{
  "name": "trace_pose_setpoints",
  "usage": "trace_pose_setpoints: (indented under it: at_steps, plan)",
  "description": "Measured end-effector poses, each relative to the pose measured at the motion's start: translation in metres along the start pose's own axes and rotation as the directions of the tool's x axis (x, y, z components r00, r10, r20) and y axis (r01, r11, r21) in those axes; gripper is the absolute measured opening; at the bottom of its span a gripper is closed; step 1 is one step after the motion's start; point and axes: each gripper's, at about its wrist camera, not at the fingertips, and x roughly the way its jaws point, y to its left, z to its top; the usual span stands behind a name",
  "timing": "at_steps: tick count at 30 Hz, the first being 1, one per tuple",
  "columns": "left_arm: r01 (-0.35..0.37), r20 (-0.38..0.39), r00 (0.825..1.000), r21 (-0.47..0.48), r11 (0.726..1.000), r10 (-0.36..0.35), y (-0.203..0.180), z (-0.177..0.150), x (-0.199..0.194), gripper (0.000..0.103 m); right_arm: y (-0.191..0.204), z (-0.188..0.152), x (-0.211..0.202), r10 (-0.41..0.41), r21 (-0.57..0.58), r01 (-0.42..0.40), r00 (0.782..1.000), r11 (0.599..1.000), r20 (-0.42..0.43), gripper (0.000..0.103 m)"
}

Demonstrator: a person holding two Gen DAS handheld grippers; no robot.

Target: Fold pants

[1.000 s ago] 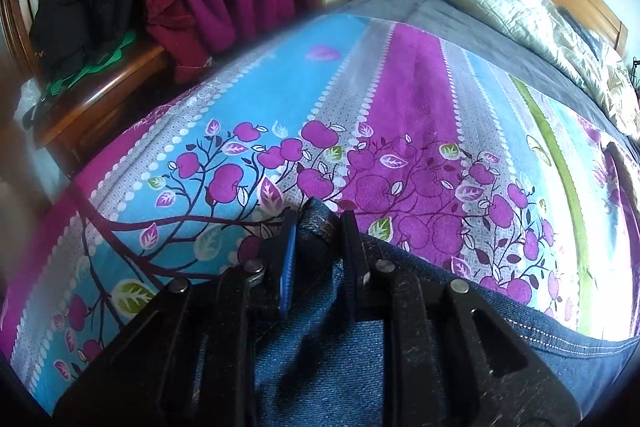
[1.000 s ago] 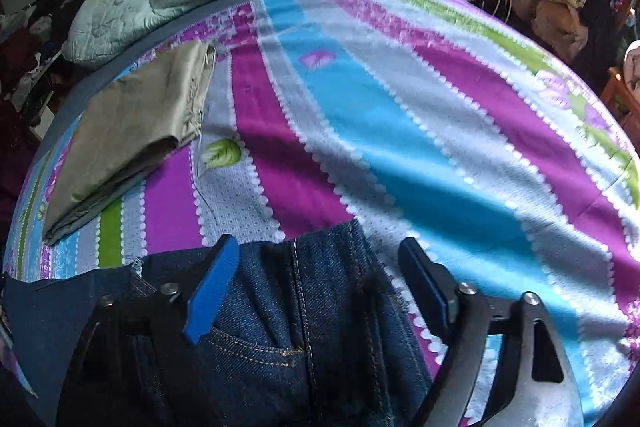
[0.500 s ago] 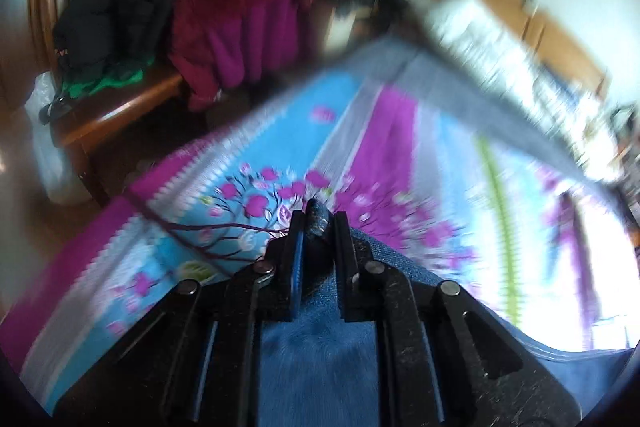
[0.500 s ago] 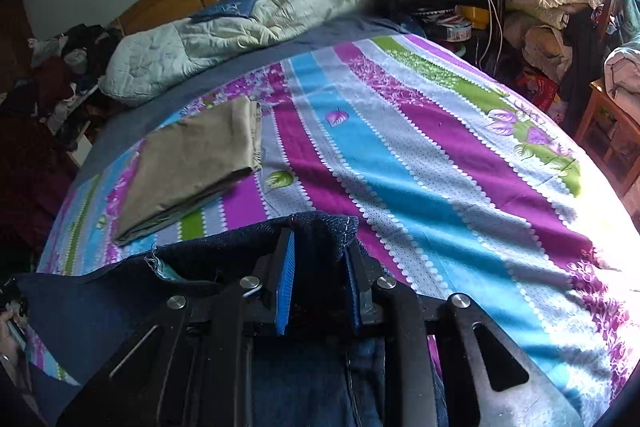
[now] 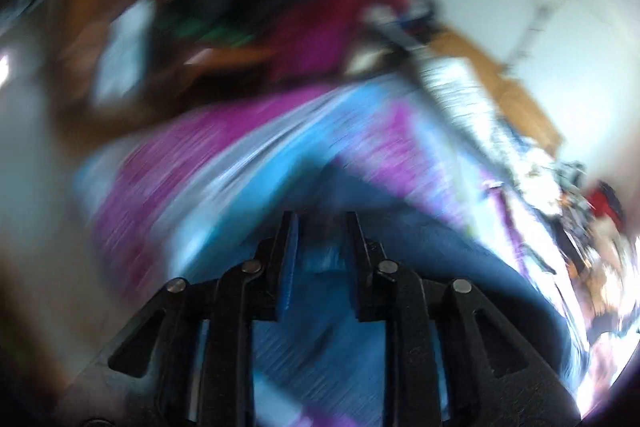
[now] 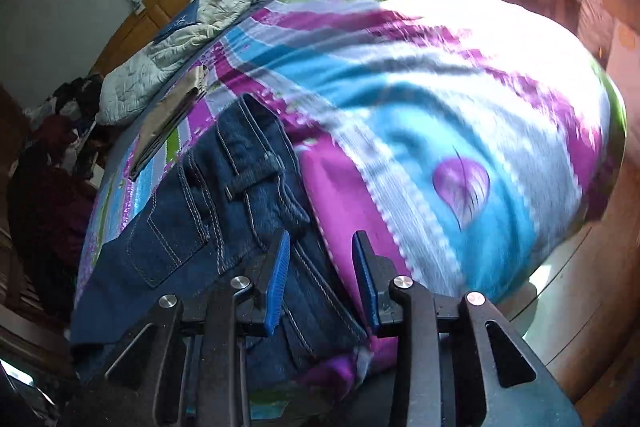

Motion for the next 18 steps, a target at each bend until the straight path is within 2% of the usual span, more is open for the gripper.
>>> trace_pose_setpoints:
  at_steps: [1,3,4,5,7,8,10,12,16,17,18]
  plan:
    - [-0.034,-0.016,0.999,-0.053,0.998,0.034,0.015,-0.015,-0.008,0.026,-0.005,-0.008,-0.001,0.028,0.038,-0.027,1.000,0.999,-0.014,0.038]
    - [-0.043,-0.056,0.998,-0.142,0.989,0.036,0.029,-0.033,-0.020,0.031,-0.005,-0.015,0.004,0.129,0.099,-0.125,0.991,0.987,-0.032,0.040]
    - [-0.031,-0.069,0.997,-0.172,0.985,0.019,0.030,-0.037,-0.022,0.038,-0.005,-0.019,0.006,0.200,0.151,-0.192,0.979,0.970,-0.040,0.052]
    - [-0.001,-0.081,0.997,-0.217,0.976,-0.017,0.028,-0.040,-0.024,0.043,-0.001,-0.022,0.011,0.250,0.195,-0.236,0.967,0.952,-0.053,0.055]
    - [0.056,-0.083,0.993,-0.298,0.953,-0.084,0.017,-0.038,-0.019,0.065,0.012,-0.025,0.022,0.319,0.238,-0.295,0.945,0.926,-0.070,0.055]
    - [0.079,-0.085,0.990,-0.330,0.941,-0.113,0.009,-0.033,-0.014,0.068,0.019,-0.026,0.028,0.345,0.250,-0.316,0.935,0.915,-0.083,0.056]
    - [0.133,-0.087,0.980,-0.381,0.915,-0.179,-0.005,-0.021,0.002,0.071,0.030,-0.028,0.041,0.396,0.286,-0.353,0.911,0.891,-0.111,0.063]
    - [0.146,-0.116,0.970,-0.420,0.896,-0.212,-0.020,-0.008,0.021,0.073,0.038,-0.028,0.052,0.414,0.308,-0.364,0.903,0.879,-0.115,0.063]
    - [0.069,-0.241,0.953,-0.420,0.905,-0.184,-0.035,0.003,0.060,0.075,0.043,-0.032,0.068,0.443,0.370,-0.377,0.890,0.849,-0.109,0.065]
    - [0.061,-0.250,0.950,-0.437,0.897,-0.186,-0.036,0.005,0.067,0.074,0.043,-0.034,0.070,0.445,0.375,-0.378,0.889,0.846,-0.107,0.065]
    - [0.066,-0.241,0.949,-0.473,0.878,-0.201,-0.035,0.010,0.075,0.074,0.044,-0.035,0.070,0.445,0.370,-0.380,0.889,0.848,-0.107,0.065]
